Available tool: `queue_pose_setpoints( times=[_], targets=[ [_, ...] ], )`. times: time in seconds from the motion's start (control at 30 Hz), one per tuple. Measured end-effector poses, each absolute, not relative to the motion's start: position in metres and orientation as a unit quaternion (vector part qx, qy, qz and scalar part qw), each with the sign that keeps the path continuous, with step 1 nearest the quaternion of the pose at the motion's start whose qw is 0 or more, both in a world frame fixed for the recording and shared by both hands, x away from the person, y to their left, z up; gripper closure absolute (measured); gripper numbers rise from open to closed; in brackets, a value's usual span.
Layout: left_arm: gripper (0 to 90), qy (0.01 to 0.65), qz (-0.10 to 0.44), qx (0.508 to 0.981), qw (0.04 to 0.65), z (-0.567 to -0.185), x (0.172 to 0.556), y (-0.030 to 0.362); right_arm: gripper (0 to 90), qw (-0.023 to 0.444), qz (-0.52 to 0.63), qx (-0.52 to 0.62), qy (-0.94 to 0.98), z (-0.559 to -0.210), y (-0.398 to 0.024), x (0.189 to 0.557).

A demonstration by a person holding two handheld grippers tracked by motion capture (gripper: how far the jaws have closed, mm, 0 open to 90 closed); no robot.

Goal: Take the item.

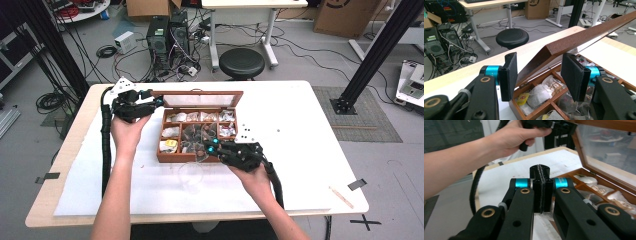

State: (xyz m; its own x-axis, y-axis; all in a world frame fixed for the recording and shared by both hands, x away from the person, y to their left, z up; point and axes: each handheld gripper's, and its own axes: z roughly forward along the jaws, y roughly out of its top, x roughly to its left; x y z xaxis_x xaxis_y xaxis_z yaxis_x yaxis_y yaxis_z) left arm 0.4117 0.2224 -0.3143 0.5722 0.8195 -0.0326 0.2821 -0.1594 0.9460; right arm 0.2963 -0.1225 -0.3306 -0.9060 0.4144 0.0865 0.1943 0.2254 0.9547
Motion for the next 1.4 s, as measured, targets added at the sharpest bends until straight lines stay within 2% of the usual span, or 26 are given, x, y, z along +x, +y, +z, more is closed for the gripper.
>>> queue_pose_setpoints(
  times=[0.57,1.4],
  targets=[
    [47.5,0.384,0.257,0.717,0.521,-0.314,0.411,0.222,90.0,0.063,0.583,0.166,0.793,-0.341,-0.107,0.283],
    [47.5,0.383,0.256,0.717,0.522,-0.316,0.411,0.222,90.0,0.047,0.552,0.166,0.816,-0.365,-0.092,0.283]
  ],
)
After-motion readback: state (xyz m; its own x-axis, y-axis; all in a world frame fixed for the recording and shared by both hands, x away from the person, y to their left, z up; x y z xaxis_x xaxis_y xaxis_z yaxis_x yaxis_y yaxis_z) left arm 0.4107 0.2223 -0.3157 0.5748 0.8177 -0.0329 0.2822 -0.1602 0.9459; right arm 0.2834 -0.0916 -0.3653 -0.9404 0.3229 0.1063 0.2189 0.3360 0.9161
